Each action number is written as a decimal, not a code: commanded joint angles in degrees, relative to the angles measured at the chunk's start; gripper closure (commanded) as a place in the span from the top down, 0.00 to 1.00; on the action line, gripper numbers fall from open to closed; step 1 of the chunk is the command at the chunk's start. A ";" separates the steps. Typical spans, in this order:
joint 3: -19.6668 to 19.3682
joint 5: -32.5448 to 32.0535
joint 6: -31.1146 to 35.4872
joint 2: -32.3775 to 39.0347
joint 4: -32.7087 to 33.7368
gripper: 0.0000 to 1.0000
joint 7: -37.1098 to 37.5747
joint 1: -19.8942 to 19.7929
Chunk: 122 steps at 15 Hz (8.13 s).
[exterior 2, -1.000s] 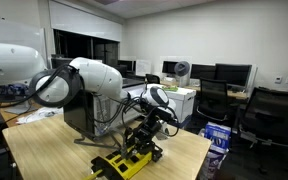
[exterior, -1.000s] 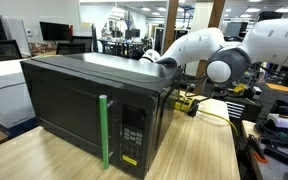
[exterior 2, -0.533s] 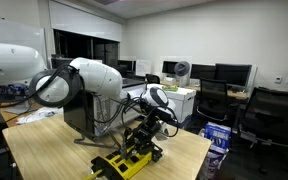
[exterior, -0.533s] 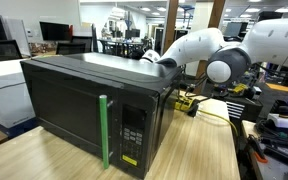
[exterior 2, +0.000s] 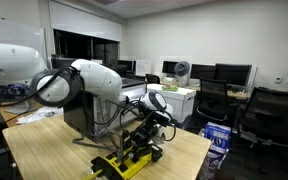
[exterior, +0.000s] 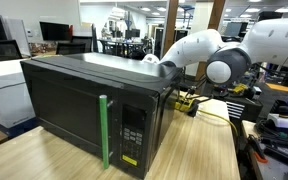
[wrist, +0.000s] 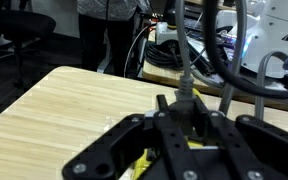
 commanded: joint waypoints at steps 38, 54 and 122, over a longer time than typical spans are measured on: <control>-0.57 -1.06 1.99 -0.06 -1.76 0.07 4.09 1.16; -0.76 -1.58 1.21 -0.03 -1.81 0.07 5.01 1.08; 4.49 8.59 10.44 -1.42 0.89 0.07 19.56 -5.35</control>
